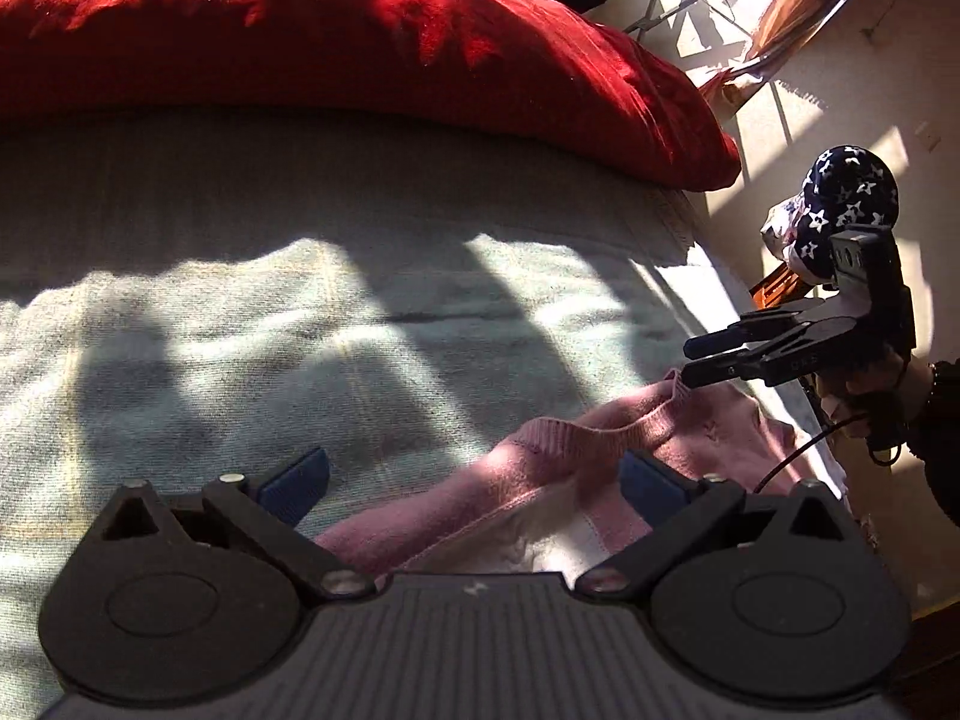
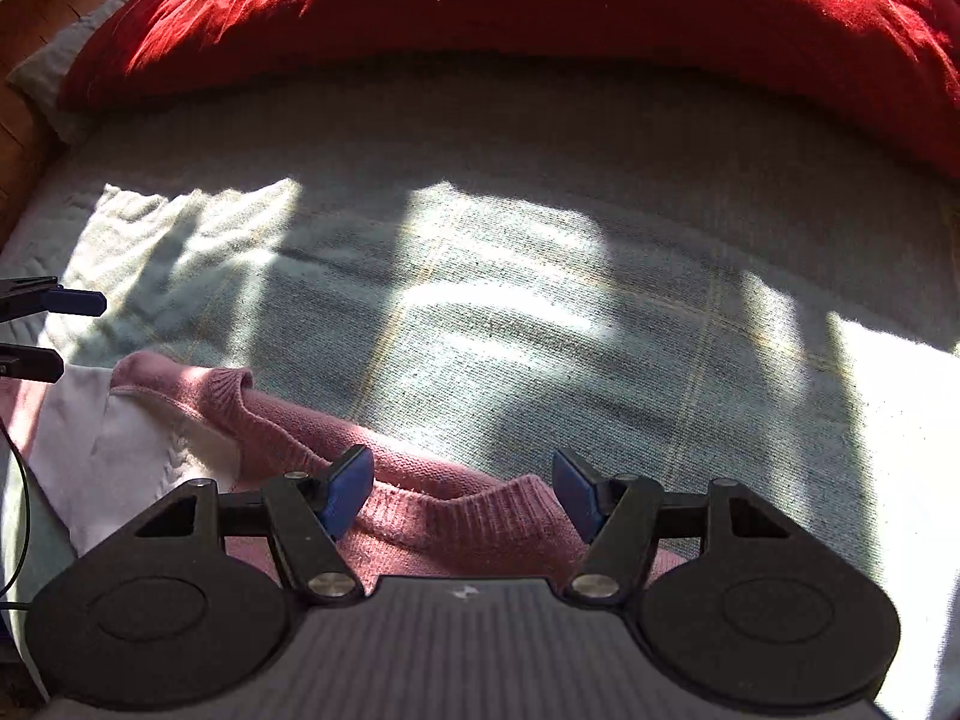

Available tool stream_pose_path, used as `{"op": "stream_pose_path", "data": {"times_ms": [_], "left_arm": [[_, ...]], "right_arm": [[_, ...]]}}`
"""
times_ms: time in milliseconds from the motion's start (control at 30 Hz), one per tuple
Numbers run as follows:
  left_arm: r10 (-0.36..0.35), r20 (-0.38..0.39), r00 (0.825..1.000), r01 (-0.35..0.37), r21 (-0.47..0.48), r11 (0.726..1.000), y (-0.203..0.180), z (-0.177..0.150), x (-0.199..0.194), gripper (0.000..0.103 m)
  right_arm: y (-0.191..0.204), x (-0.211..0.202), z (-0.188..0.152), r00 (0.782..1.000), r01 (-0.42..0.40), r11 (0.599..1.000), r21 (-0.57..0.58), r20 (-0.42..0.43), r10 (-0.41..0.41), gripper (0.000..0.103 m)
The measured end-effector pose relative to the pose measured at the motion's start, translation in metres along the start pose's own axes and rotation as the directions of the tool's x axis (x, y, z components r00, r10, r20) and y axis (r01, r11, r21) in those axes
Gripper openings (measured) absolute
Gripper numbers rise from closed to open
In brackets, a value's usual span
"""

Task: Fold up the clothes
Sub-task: 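Grasp the pink sweater edge with the right tool and fold it inward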

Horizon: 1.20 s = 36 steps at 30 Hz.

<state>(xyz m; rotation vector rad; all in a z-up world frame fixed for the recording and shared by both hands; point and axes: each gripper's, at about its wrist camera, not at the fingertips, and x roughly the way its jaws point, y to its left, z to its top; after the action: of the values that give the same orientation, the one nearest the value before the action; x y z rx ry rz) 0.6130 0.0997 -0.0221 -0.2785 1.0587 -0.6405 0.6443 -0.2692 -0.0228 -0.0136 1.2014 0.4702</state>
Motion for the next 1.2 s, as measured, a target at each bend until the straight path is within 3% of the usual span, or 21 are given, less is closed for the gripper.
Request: {"op": "stream_pose_path", "data": {"times_ms": [133,233,300,367,400,567,667,833,1033,1133,1200], "left_arm": [[0.053,0.003,0.999,-0.053,-0.017,0.998,-0.001,0.014,0.028,0.102],[0.139,-0.012,0.990,-0.137,0.099,0.986,-0.013,0.014,0.049,0.101],[0.256,-0.012,0.967,-0.246,0.240,0.939,-0.029,0.007,0.063,0.101],[0.327,-0.008,0.945,-0.306,0.331,0.893,-0.041,-0.004,0.072,0.099],[0.336,-0.019,0.942,-0.309,0.350,0.884,-0.045,-0.010,0.075,0.099],[0.319,-0.112,0.941,-0.275,0.296,0.915,-0.051,-0.037,0.077,0.099],[0.304,-0.145,0.942,-0.247,0.317,0.916,-0.064,-0.054,0.070,0.099],[0.237,-0.192,0.952,-0.169,0.318,0.933,-0.072,-0.058,0.059,0.099],[0.103,-0.170,0.980,-0.057,0.253,0.966,-0.061,-0.029,0.056,0.099],[0.021,-0.167,0.986,0.017,0.221,0.975,-0.052,-0.013,0.068,0.099],[0.005,-0.200,0.980,0.038,0.208,0.977,-0.047,-0.007,0.081,0.099]], "right_arm": [[-0.035,0.008,0.001,1.000,-0.009,0.999,0.037,0.027,0.008,0.070],[-0.040,0.017,-0.007,0.999,-0.016,1.000,-0.002,0.040,0.016,0.070],[-0.041,0.022,-0.013,0.999,-0.017,0.999,-0.030,0.049,0.019,0.070],[-0.034,0.022,-0.022,0.998,-0.004,0.998,-0.066,0.062,0.008,0.070],[-0.031,0.022,-0.026,0.998,-0.003,0.997,-0.073,0.065,0.008,0.070],[-0.008,0.011,-0.048,0.996,-0.079,0.992,-0.095,0.019,0.082,0.069],[0.007,-0.001,-0.062,0.992,-0.126,0.984,-0.126,-0.025,0.124,0.069],[0.015,-0.016,-0.073,0.976,-0.211,0.970,-0.120,-0.077,0.203,0.070],[0.013,-0.016,-0.075,0.937,-0.327,0.943,-0.058,-0.151,0.316,0.074],[0.015,-0.012,-0.077,0.935,-0.330,0.942,-0.061,-0.159,0.317,0.074],[0.016,-0.011,-0.079,0.935,-0.330,0.942,-0.064,-0.158,0.317,0.074]]}}
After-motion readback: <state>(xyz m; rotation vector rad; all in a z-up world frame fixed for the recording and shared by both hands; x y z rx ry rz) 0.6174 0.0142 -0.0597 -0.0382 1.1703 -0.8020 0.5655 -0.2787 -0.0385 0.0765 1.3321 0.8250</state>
